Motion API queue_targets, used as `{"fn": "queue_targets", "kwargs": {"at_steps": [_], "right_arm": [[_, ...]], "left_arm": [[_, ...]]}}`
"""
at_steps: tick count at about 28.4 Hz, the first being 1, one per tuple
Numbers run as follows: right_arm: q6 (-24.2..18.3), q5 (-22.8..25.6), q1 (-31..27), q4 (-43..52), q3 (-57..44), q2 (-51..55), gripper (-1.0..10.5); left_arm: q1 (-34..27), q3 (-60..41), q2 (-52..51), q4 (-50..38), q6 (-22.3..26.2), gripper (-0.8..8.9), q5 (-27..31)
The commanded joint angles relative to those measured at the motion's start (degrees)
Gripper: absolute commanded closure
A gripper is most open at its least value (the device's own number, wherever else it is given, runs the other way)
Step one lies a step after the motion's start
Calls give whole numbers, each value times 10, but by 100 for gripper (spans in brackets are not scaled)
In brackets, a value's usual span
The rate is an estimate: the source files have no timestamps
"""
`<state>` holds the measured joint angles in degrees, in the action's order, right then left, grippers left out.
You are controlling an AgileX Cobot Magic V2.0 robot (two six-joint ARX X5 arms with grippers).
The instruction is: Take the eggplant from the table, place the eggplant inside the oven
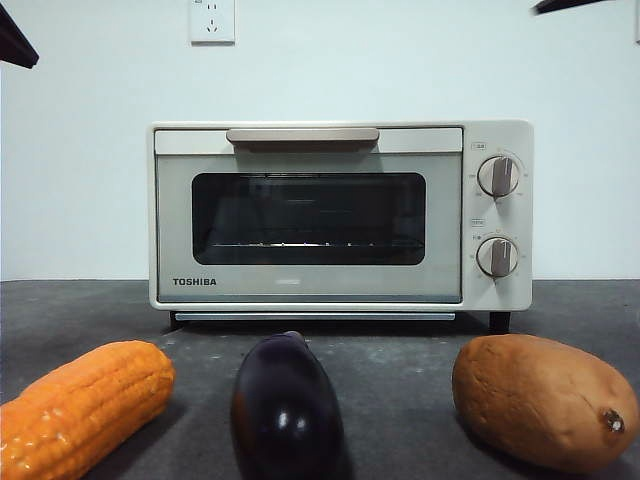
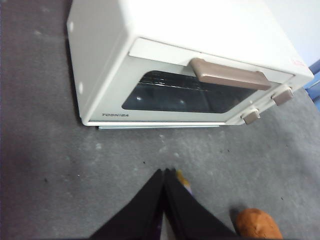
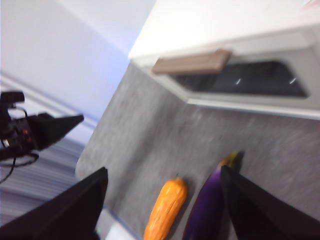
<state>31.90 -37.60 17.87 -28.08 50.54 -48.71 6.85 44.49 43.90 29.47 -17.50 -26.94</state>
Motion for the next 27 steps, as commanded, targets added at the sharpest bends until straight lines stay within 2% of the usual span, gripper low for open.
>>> {"fn": "queue_targets", "kwargs": {"at_steps": [1,6,11,15,21,27], "right_arm": [[20,47,66,0,9,-35,581],[30,156,181,-3,10,-103,581],[47,219,261,-10,21,-185,589],[50,287,316,-51,57,-284,589],[50,336,372,-59,124,-444,589],[53,347,376,-53,174,-548,590]], "left_arm": [[6,10,3,-3,6,808,-1],[15,10,3,-3,6,808,-1],[19,10,3,-3,8,808,-1],[19,10,3,-3,10,808,-1],[19,10,3,-3,19,808,-1],[19,10,3,2,19,808,-8]]}}
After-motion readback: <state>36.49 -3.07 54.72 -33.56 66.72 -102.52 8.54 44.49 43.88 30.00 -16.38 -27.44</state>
